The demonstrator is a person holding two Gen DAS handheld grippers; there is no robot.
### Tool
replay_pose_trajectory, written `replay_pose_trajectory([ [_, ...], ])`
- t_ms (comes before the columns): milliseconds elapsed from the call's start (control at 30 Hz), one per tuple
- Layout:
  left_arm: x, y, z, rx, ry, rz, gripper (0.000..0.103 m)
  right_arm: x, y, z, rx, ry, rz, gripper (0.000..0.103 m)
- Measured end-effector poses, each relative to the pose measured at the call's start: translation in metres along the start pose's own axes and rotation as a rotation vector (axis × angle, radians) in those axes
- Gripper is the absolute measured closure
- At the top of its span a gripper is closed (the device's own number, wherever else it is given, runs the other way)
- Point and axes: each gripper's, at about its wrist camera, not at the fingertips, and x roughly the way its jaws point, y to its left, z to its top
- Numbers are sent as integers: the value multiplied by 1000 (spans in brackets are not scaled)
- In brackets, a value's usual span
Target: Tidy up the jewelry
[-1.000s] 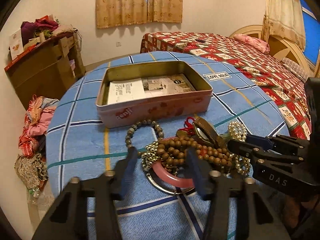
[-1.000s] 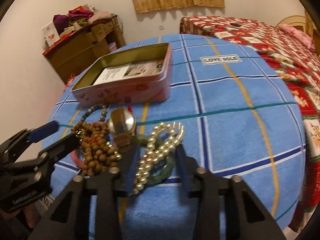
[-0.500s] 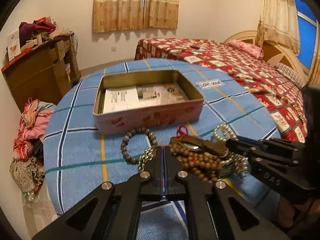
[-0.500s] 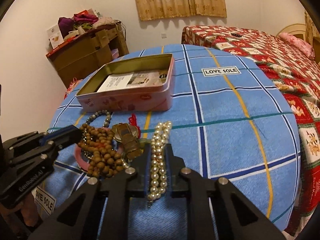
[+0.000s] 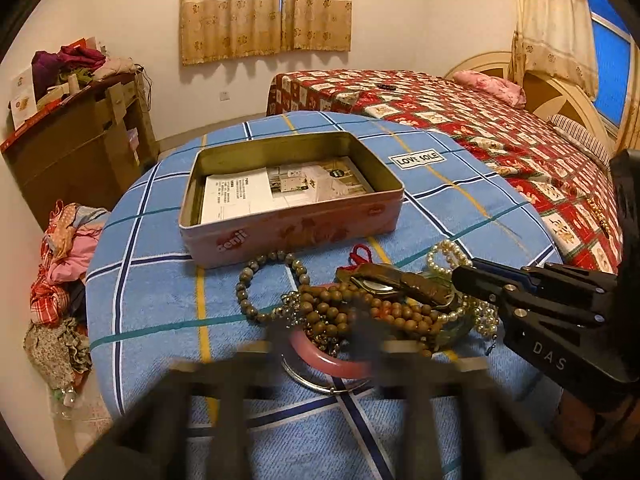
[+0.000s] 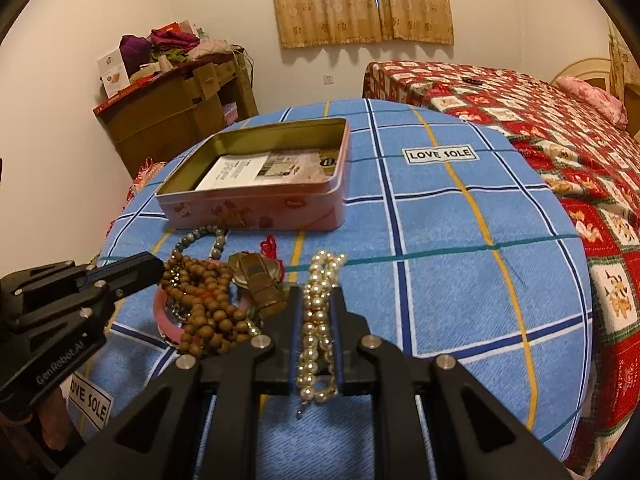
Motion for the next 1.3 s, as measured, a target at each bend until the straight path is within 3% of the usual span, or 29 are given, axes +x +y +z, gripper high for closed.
replay_pose_trajectory([
  [33,-1,2,-1,-17,-14,16,27,-1,1,-1,-1,0,-1,88],
  [300,7,14,-1,-54,-3,-2,28,1,0,-3,-3,2,0,88],
  [400,8,15,0,-67,14,-13,50,2,0,-4,2,3,1,88],
  [433,5,15,0,-76,19,-32,51,2,0,-4,4,3,2,88],
  [633,-10,-14,0,-24,31,-63,51,2,-2,-5,-3,7,-8,88],
  [900,-6,-37,3,-18,61,7,50,-15,-19,-20,-16,-15,-67,88],
  [1200,15,-55,-6,21,113,61,48,-14,-33,-22,24,-20,-39,88],
  [1300,12,-45,-8,1,103,35,48,-16,-31,-23,14,-23,-30,88],
])
